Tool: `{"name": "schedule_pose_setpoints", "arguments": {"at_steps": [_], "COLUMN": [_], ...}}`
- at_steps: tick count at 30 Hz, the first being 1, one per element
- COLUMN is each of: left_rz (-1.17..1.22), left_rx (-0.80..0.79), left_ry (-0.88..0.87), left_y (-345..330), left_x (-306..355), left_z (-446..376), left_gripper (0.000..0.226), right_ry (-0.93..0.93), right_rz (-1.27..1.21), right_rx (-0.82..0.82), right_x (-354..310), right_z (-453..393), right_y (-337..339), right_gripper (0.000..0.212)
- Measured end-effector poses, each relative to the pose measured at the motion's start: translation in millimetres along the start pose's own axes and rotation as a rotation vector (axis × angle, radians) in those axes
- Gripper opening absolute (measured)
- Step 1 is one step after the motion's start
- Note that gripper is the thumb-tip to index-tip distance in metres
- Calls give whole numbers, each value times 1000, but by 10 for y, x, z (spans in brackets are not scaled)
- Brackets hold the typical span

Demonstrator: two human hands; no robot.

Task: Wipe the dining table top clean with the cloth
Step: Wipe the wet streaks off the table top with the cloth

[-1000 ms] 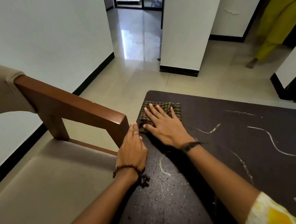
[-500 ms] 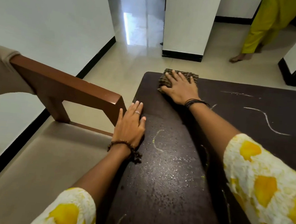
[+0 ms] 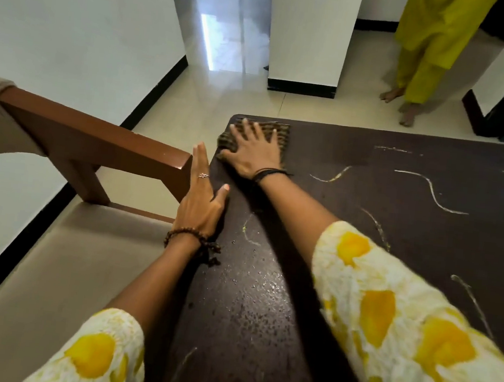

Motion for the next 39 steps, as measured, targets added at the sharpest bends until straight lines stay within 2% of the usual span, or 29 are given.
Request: {"name": "schedule_pose_setpoints", "arguments": {"at_steps": [3,5,8,12,16,21,24,26,29,32,35,37,39], "left_rz": [-6,-46,-162,-201,-227,-221,-163,-138,-117,-163,-182,-205,-238], "left_rx": [-6,-37,-97,-101,-114,-96,-72,-75,-80,-101,-99,-109,-101], "left_ry": [-29,-29,-21,-14,-20,44,46,38,29,-20,-26,-5,34], "left_y": [-28,-76,-144,-153,-154,-120,-89,-103,-115,-139,-135,-130,-119], "left_x": [-37,-109,-181,-147,-156,-165,-128,-108,-117,-109,-96,-83,-48], "left_z": [2,-26,-48,-45,-57,-55,-49,-39,-52,-36,-40,-22,2], "left_gripper": [81,75,60,55,57,77,79,76,66,51,47,46,44], "right_ry": [88,79,-75,-344,-351,-122,3,39,-14,-180,-362,-420,-396], "right_rz": [-4,-8,-16,18,19,19,-2,-9,-3,20,36,28,18], "right_rx": [-14,5,29,42,73,52,44,49,63,93,82,86,88], "right_x": [11,354,1169,1963,1525,353,2,162,744,1545,2146,2187,2020], "right_z": [150,263,443,700,606,500,625,704,784,941,1116,1152,1171], "right_y": [3,82,296,498,411,128,50,80,204,399,545,555,535], "right_gripper": [64,65,66,66,64,65,63,62,61,62,62,62,62]}}
Point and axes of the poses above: each hand's wrist, its own z-axis away from the middle knuckle, its own y-axis out of the back of the hand, x = y × z, the point moved 3 cm from there along -z, towards the middle knuckle, and after that the axes turned 10 degrees about x, right-handed, at the moved point
